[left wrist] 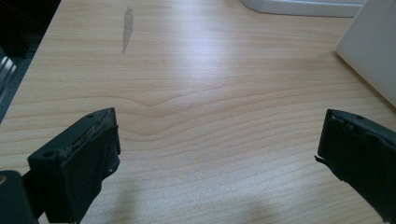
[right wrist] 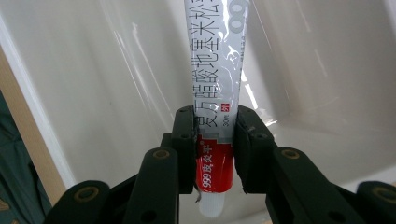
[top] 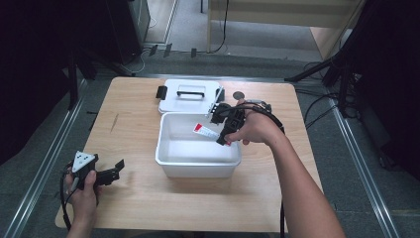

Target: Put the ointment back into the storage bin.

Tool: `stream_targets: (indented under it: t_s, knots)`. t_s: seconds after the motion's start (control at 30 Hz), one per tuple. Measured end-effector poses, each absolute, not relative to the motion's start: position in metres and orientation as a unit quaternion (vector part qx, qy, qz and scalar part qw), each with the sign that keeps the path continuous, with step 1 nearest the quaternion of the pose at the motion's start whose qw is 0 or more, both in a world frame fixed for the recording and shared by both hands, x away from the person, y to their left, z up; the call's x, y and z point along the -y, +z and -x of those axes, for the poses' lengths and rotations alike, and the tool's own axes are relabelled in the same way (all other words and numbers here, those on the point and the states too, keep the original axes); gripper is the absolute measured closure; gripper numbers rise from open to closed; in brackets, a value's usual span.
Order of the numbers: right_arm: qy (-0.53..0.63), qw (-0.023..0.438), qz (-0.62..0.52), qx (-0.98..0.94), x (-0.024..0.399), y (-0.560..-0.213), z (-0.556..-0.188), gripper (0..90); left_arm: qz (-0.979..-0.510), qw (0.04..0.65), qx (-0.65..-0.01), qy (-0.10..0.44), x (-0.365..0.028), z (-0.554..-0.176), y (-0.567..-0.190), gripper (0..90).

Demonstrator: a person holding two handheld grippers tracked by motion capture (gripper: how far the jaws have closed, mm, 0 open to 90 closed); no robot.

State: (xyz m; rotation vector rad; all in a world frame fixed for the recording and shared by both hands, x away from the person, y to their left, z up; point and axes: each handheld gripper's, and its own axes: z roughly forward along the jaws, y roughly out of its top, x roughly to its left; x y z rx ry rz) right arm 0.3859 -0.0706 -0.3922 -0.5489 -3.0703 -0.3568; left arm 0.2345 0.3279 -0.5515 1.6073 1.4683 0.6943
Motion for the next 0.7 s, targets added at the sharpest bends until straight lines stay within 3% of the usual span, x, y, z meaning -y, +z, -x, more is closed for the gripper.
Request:
stream_targets:
  t_s: [0.7]
  knots:
    - [-0.087, 0.019, 0.167, 0.982, 0.064, -0.423, -0.383, 72.6, -0.639, 0.415, -0.587, 0.274, -0.328, -0.234, -0.551, 0.0]
